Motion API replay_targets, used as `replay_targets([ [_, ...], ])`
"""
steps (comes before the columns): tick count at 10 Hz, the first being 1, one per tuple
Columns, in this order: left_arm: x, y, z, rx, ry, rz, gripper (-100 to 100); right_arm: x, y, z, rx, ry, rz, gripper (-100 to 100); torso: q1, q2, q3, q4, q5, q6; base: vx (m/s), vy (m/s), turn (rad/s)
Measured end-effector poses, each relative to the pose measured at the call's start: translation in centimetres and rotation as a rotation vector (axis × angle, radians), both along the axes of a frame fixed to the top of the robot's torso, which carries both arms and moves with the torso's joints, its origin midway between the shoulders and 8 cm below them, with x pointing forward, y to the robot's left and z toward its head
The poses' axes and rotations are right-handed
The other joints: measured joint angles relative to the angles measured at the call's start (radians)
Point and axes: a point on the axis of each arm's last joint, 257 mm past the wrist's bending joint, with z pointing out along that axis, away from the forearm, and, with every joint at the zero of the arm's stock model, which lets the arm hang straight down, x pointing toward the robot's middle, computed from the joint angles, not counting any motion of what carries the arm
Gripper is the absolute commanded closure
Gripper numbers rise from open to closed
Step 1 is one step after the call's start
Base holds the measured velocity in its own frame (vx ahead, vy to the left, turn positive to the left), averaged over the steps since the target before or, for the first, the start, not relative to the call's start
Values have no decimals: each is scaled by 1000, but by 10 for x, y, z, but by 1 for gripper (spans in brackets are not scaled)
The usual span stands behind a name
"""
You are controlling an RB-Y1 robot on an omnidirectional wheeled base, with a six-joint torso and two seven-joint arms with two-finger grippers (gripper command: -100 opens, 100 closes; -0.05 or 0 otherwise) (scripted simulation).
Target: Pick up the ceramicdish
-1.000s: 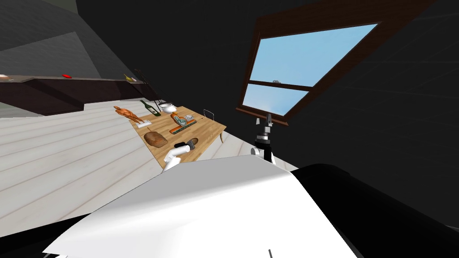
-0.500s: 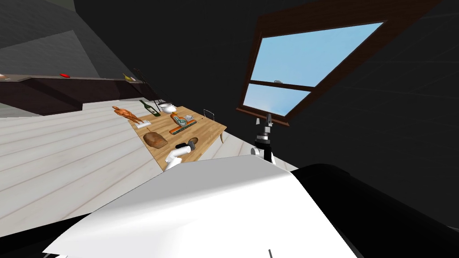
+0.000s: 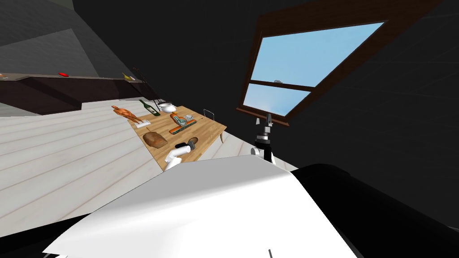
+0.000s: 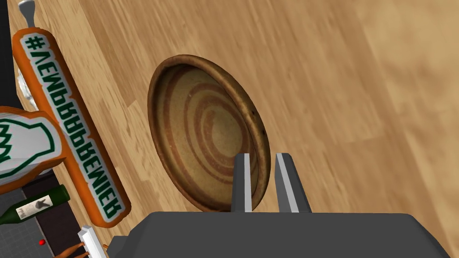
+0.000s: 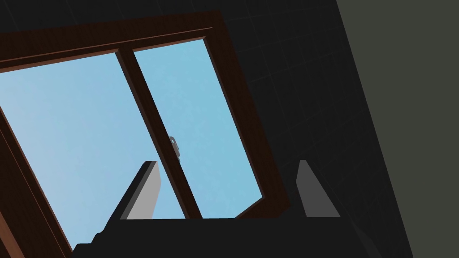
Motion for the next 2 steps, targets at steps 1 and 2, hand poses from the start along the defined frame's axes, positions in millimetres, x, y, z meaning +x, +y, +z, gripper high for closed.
replay_targets([
  [1, 2, 3, 5, 0, 0, -1, 100, 0, 0, 0, 0, 0, 0, 0, -1, 2, 1, 0, 0, 0, -25, -19, 5],
  [2, 2, 3, 5, -1, 2, -1, 0, 0, 0, 0, 0, 0, 0, 0, 0, 1, 0, 0, 0, 0, 0, 0, 0],
])
